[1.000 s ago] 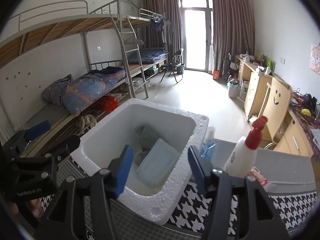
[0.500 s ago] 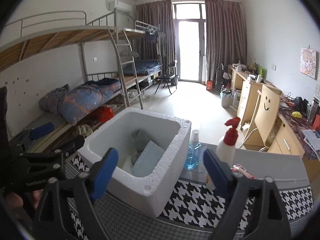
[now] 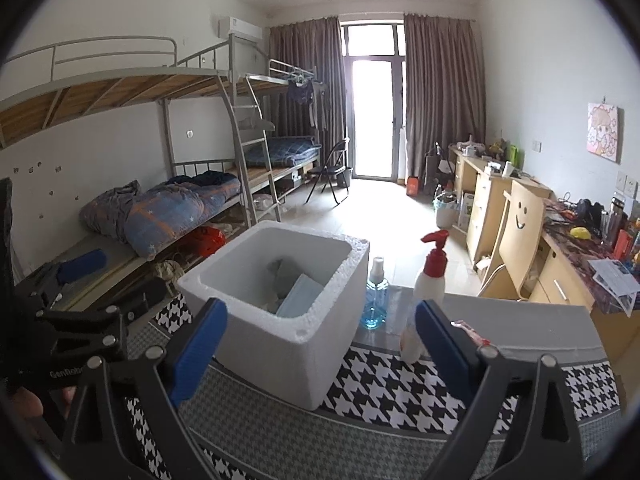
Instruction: Organize soft objects
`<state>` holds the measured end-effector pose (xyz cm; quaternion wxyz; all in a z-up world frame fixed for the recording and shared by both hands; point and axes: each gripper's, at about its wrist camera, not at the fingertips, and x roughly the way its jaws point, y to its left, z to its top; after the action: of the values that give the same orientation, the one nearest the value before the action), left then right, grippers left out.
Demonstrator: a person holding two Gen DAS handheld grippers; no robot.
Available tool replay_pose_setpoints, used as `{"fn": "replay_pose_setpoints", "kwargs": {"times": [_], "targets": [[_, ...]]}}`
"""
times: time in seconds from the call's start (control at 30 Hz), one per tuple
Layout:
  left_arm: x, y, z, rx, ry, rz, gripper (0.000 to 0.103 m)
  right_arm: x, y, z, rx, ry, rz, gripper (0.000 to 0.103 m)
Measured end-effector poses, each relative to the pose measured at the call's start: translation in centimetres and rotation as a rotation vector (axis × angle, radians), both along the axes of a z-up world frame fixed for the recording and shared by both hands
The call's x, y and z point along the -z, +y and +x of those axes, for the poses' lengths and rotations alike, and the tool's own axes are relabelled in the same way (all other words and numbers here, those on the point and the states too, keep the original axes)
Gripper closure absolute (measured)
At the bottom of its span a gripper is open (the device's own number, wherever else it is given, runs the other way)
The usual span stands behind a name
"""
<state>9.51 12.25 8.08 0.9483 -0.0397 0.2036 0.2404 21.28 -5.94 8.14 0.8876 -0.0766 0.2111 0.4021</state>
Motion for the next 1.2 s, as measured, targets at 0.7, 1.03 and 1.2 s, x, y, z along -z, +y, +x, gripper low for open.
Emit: {"fn": "replay_pose_setpoints", "kwargs": {"times": [0.7,1.03,1.2], "targets": [[1.2,-3.9,-5.7,0.081,-0.075,-0.011,0.001,1.6,-5.3,-6.2,0.037,-0.051,0.051,0.006],[2.1,-6.1,-8.4,0.111,-0.118,0.020,0.001,2.7,-7.2,-8.8,0.053,-0.061,0.073,0.006],[2.8,-6.8,-9.6,0.118,-0.145,0.011,0.001,3.4,-8.2,-9.9,0.068,-0.080,0.077,0.006]]}}
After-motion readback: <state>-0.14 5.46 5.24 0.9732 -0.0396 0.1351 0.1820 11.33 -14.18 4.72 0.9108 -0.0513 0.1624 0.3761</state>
